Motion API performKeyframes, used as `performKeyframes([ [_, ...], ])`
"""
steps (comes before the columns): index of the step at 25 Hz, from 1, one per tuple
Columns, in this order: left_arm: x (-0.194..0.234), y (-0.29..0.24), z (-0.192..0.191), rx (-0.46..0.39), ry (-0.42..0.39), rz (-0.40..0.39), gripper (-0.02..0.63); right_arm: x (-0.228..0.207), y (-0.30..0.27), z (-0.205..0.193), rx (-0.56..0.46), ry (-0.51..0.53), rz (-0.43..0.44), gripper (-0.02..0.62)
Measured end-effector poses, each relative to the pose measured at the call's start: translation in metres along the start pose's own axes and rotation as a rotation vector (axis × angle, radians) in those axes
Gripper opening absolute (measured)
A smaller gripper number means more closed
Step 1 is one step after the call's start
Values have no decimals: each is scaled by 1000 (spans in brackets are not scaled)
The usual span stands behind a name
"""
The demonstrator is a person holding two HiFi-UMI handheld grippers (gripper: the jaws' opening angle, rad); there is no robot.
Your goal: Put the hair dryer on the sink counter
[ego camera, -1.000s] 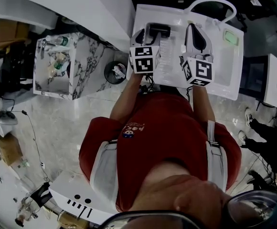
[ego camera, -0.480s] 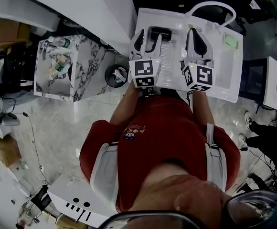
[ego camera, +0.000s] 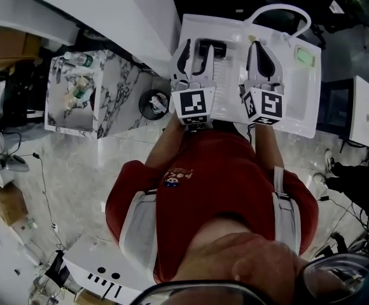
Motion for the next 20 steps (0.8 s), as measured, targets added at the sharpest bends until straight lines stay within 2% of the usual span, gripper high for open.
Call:
performKeyframes([
  [5,-7,5,14,-91,-32,-16,178,-2,0,1,-3,-5,-5,2],
  [11,-7,6,21,-176,10,-19,146,0,-2,0,-3,0,-1,2],
  [16,-6,7,21,-198,17,-8,121,0,-2,0,-6,-1,0,2],
  [20,-6,1,12,-178,24,-12,101,0,-2,1,-1,9,2,2],
])
Point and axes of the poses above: the fingertips, and each gripper's own axes: y backward along the fingers, x to its left, z out of its top, the point moved 7 cm from there along y, backward along the fingers, and after that the axes turned 14 degrees about y, right-handed, at the moved point
